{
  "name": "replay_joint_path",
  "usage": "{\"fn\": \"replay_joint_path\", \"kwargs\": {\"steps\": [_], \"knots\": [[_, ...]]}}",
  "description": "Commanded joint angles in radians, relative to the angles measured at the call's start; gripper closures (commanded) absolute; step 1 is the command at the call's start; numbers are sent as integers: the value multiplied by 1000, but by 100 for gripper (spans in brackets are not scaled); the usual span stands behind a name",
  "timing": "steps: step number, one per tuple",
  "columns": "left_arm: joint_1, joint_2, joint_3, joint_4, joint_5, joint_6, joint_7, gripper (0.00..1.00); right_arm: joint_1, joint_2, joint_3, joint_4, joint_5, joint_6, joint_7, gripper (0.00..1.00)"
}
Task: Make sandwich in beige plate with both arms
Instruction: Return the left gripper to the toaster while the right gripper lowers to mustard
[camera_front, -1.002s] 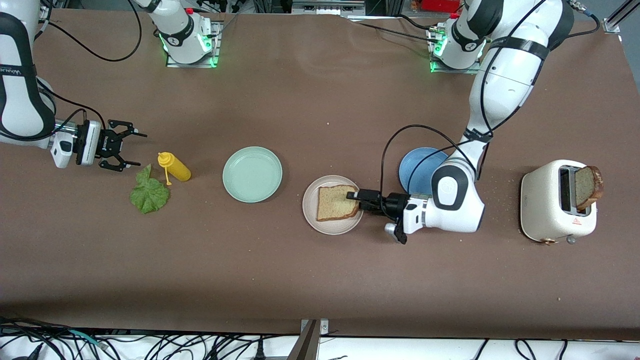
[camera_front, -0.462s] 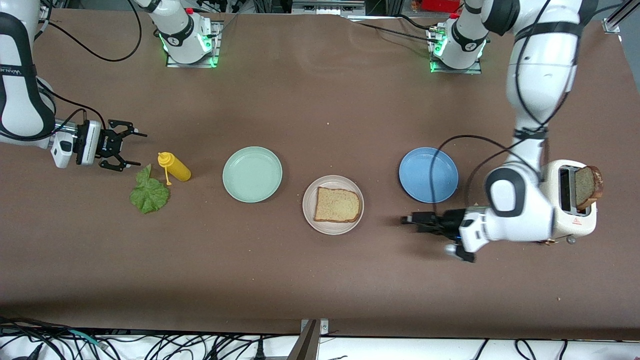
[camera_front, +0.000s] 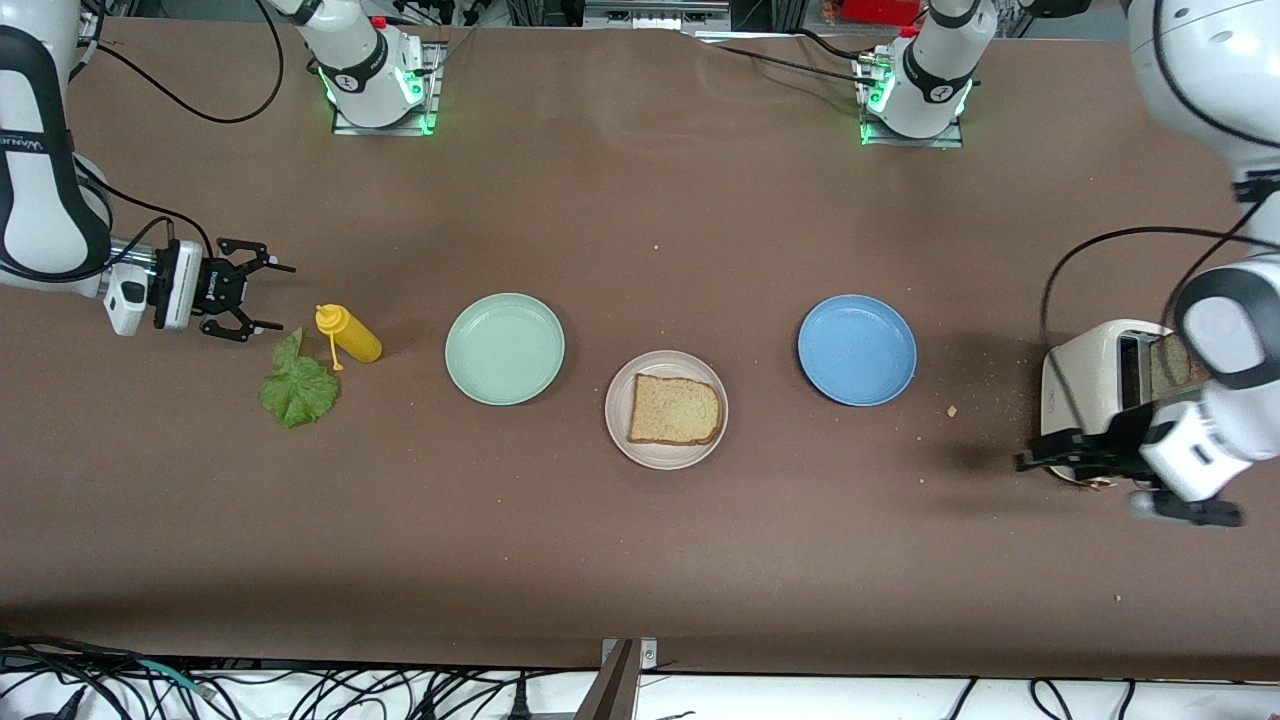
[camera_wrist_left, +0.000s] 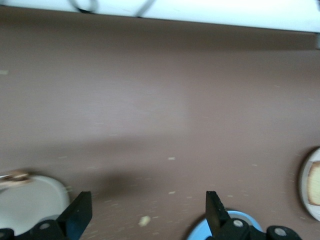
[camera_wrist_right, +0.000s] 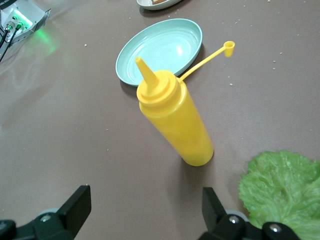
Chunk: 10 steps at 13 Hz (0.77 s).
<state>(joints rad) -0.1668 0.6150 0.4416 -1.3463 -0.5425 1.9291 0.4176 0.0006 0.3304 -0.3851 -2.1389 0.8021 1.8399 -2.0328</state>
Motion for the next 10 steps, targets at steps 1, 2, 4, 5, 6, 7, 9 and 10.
{"fn": "replay_joint_path", "kwargs": {"steps": [1, 2, 4, 5, 6, 7, 9, 10], "knots": [[-17, -9, 20, 21, 134, -2, -17, 0, -13, -1, 2, -4, 19, -13, -30, 1], [-17, -9, 22, 32, 168, -2, -26, 0, -13, 1, 2, -4, 20, -11, -32, 1], [-11, -6, 37, 44, 171, -1, -71, 0, -13, 10, 2, -6, 28, -13, -37, 1], [-7, -5, 40, 44, 171, 2, -72, 0, -13, 10, 2, -9, 40, -13, -46, 1], [-3, -3, 46, 49, 171, 2, -80, 0, -13, 19, 2, -15, 58, -14, -55, 1], [3, -3, 52, 58, 170, 4, -82, 0, -13, 21, 2, -22, 74, -13, -67, 2], [7, -3, 52, 59, 170, 4, -80, 0, -13, 30, 2, -32, 80, -13, -79, 2], [7, -3, 52, 58, 171, 4, -80, 0, -13, 30, 2, -33, 88, -11, -87, 2]]}}
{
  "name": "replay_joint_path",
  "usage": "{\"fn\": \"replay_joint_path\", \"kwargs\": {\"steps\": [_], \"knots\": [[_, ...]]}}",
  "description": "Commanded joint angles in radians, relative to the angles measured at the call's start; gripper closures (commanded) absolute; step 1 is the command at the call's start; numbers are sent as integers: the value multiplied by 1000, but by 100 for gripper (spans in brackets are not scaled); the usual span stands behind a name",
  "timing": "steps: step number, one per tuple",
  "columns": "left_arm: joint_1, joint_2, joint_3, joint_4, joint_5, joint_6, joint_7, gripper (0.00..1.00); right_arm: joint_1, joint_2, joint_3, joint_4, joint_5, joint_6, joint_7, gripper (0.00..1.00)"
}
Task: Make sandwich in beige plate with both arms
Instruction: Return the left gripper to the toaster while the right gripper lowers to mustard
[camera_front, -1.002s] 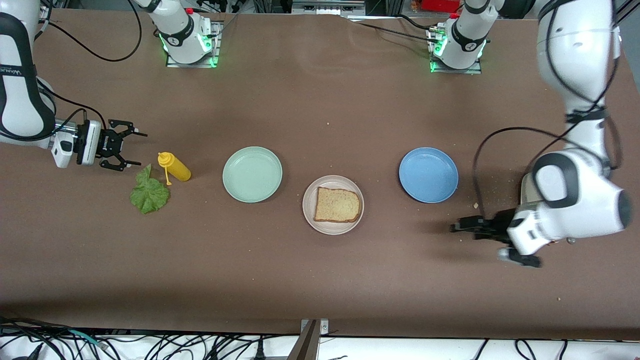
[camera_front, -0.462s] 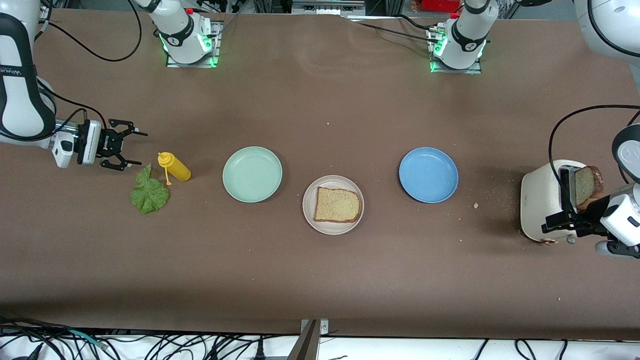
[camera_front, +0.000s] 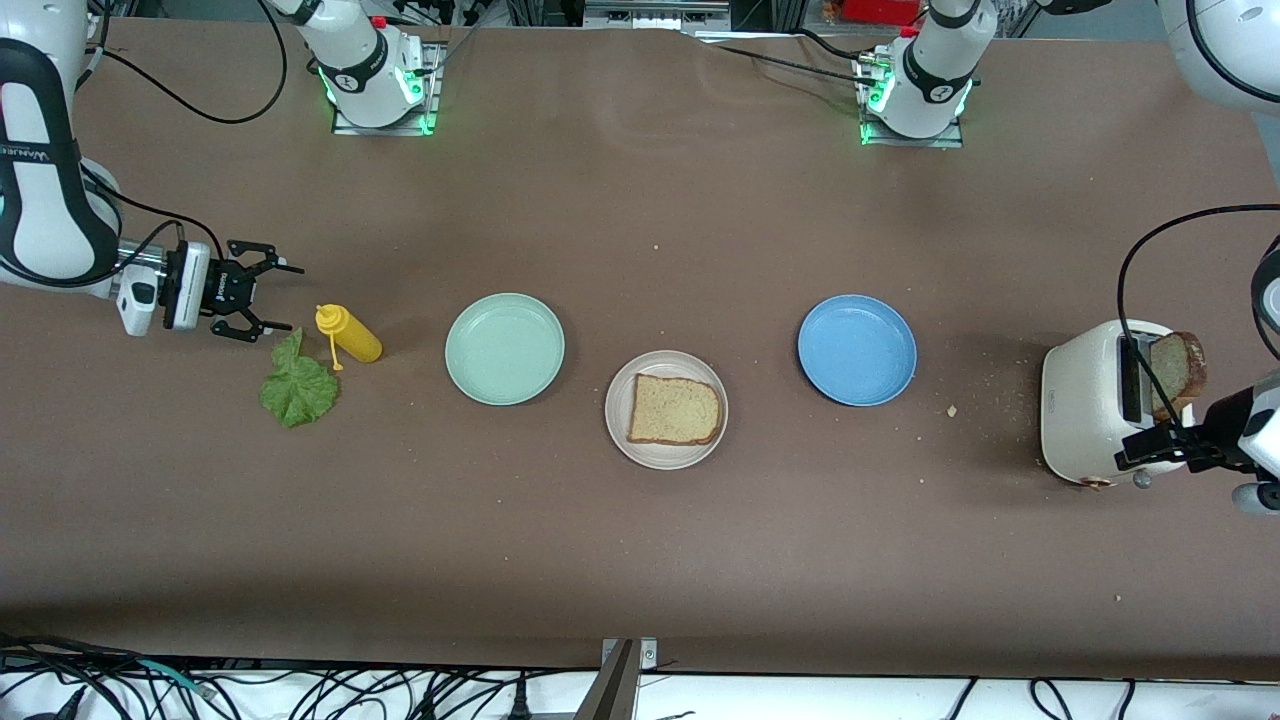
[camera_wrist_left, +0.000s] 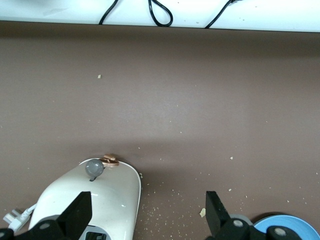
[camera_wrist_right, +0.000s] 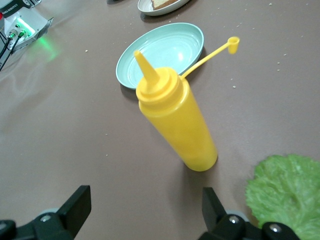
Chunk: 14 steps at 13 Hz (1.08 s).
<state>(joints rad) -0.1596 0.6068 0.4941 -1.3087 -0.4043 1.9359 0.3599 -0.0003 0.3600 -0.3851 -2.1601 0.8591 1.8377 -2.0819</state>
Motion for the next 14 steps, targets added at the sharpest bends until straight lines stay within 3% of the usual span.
{"fn": "replay_joint_path", "kwargs": {"steps": [1, 6, 11, 14], "knots": [[0, 5, 0, 20, 33, -3, -21, 0, -12, 7, 2, -12, 38, -9, -56, 2], [0, 7, -2, 20, 35, -3, -24, 0, -1, 16, 8, -30, 92, 14, -152, 2], [0, 10, -2, 20, 35, -3, -24, 0, 26, 108, 11, -27, 256, 22, -257, 2], [0, 10, -2, 19, 35, -3, -24, 0, 55, 123, 11, -27, 303, 32, -265, 2]]}}
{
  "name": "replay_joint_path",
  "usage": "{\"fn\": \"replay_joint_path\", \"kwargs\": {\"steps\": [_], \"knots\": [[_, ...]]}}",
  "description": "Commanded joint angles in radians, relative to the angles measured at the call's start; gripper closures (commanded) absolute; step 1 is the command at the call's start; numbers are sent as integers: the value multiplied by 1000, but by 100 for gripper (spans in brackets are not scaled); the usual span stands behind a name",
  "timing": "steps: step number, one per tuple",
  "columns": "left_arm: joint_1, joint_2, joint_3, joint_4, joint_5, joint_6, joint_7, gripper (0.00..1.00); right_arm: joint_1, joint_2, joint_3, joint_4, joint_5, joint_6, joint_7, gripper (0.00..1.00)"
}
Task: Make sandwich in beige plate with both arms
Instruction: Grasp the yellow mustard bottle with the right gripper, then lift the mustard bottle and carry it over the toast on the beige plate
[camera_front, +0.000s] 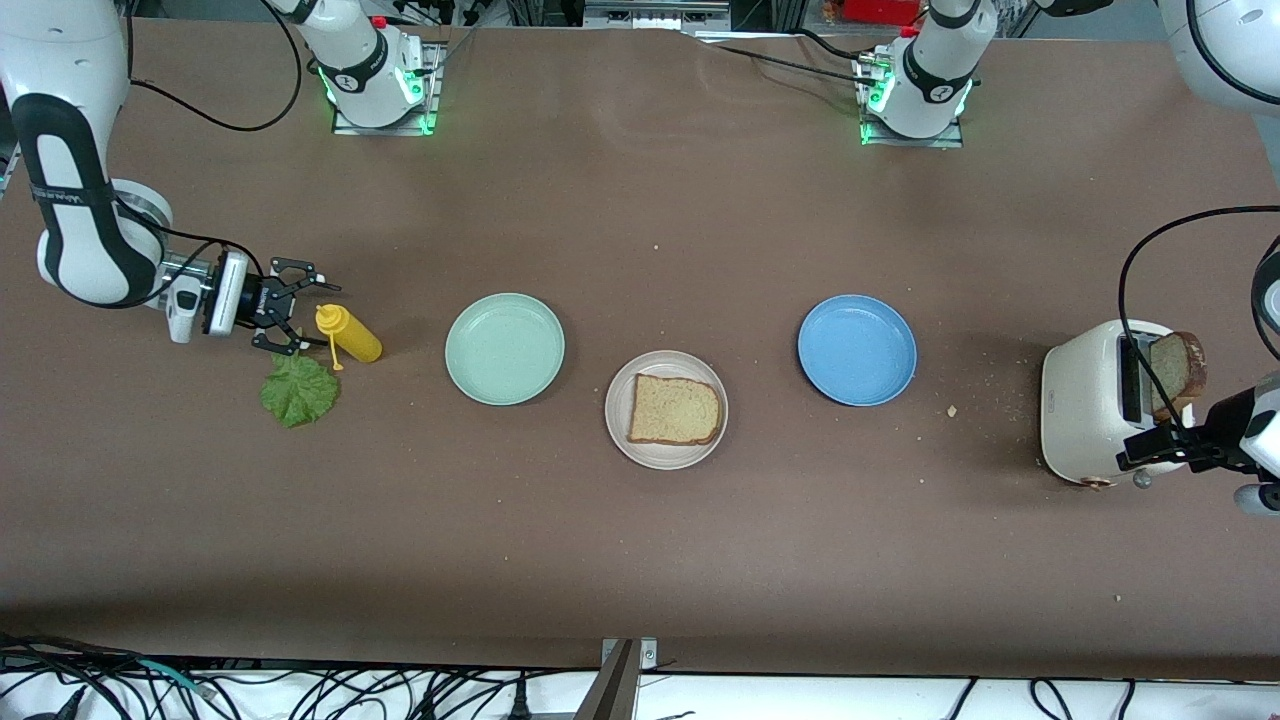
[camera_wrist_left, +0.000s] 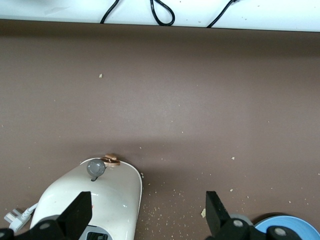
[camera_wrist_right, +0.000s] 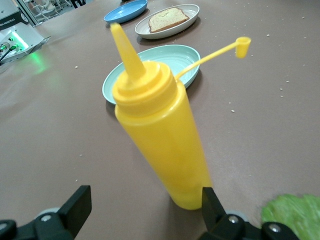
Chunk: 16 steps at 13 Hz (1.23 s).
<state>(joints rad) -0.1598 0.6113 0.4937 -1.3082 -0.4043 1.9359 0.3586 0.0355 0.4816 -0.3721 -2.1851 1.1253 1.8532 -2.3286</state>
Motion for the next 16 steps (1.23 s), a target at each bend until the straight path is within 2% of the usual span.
{"fn": "replay_joint_path", "kwargs": {"steps": [1, 6, 7, 8, 9, 11, 12, 15, 16], "knots": [[0, 5, -1, 18, 35, -3, -23, 0, 27, 2, -2, -2, 50, 23, -18, 2], [0, 5, -1, 14, 36, -5, -23, 0, 69, 14, -2, 2, 111, 52, -20, 2], [0, 5, -1, 9, 36, -5, -21, 0, 70, 15, -2, 2, 113, 54, -20, 5], [2, 5, -1, 6, 36, -5, -17, 0, 73, 17, -1, 2, 128, 61, -24, 23], [3, 5, -1, 4, 36, -6, -9, 0, 84, 15, -2, 4, 146, 66, -67, 50], [9, 4, 0, 4, 36, -8, -9, 0, 89, 17, -2, 16, 157, 87, -121, 95], [26, 2, 0, 3, 38, -11, -7, 0, 92, 15, -2, 21, 157, 89, -121, 100], [42, -1, 2, 1, 42, -80, -29, 0, 130, 3, -5, 66, 151, 121, -101, 100], [42, -5, 8, 1, 44, -112, -90, 0, 156, -3, -8, 79, 149, 147, -98, 100]]}}
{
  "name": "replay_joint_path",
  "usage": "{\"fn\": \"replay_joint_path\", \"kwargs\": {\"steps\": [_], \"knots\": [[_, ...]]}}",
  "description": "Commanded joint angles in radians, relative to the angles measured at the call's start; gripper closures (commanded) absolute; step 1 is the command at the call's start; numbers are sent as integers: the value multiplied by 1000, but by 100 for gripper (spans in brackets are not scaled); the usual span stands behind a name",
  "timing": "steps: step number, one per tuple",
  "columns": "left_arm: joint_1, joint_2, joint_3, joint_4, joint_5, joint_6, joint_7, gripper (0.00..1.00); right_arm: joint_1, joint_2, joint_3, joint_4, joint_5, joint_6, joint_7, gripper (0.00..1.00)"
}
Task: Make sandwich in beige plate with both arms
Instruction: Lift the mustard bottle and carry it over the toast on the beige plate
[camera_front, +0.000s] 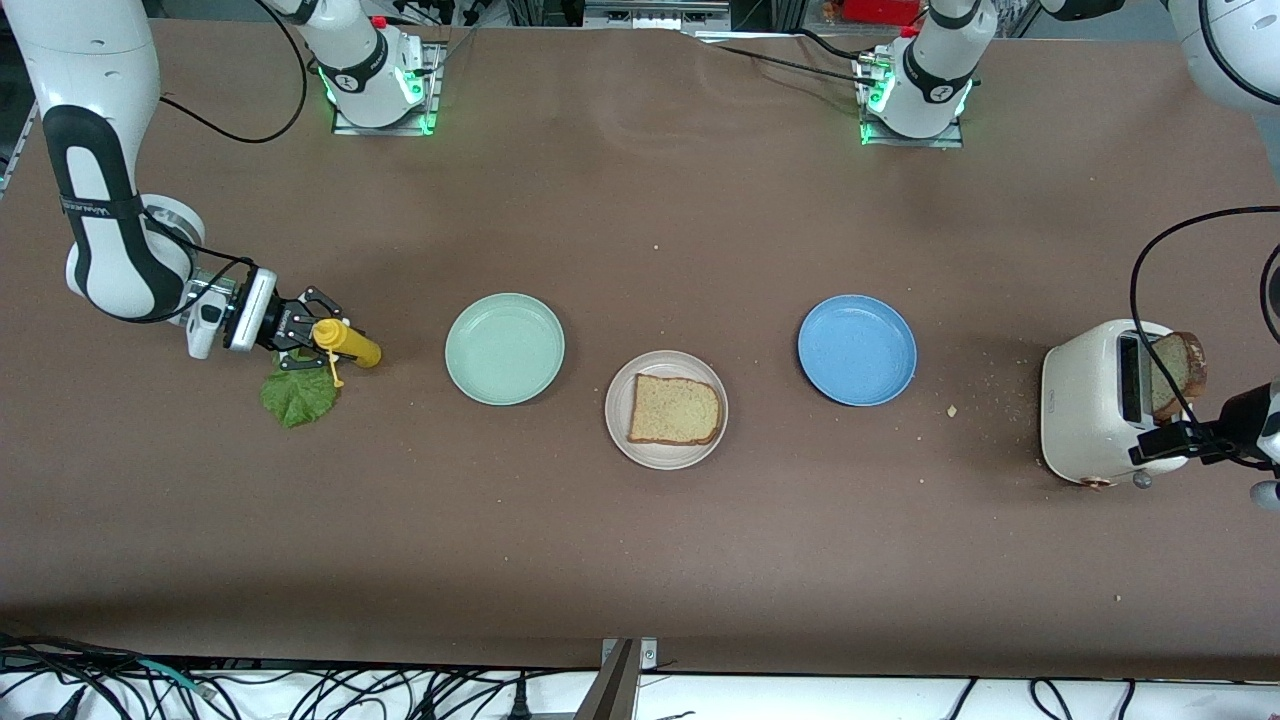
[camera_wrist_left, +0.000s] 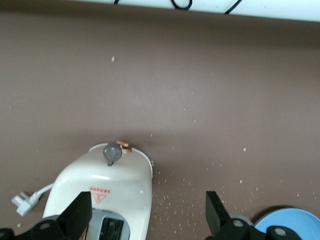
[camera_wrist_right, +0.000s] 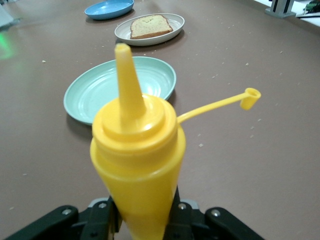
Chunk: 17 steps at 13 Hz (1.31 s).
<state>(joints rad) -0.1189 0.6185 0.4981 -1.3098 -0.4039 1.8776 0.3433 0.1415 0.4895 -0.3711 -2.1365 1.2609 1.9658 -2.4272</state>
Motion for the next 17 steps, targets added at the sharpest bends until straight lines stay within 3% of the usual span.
{"fn": "replay_joint_path", "kwargs": {"steps": [1, 5, 10, 13, 17], "knots": [[1, -20, 11, 10, 46, -72, -152, 0, 73, -18, -9, 41, 11, 73, 23, 100], [-13, -36, 13, 15, 111, -110, -155, 0, 217, -28, -12, 98, -24, 263, 166, 100], [-15, -79, 11, 17, 135, -152, -60, 0, 377, -40, -14, 167, -223, 445, 501, 100], [-10, -115, 16, 18, 125, -153, -37, 0, 452, -48, -16, 204, -429, 475, 779, 100], [-1, -123, 20, 18, 132, -181, -44, 0, 561, -49, -11, 277, -783, 475, 1242, 100]]}}
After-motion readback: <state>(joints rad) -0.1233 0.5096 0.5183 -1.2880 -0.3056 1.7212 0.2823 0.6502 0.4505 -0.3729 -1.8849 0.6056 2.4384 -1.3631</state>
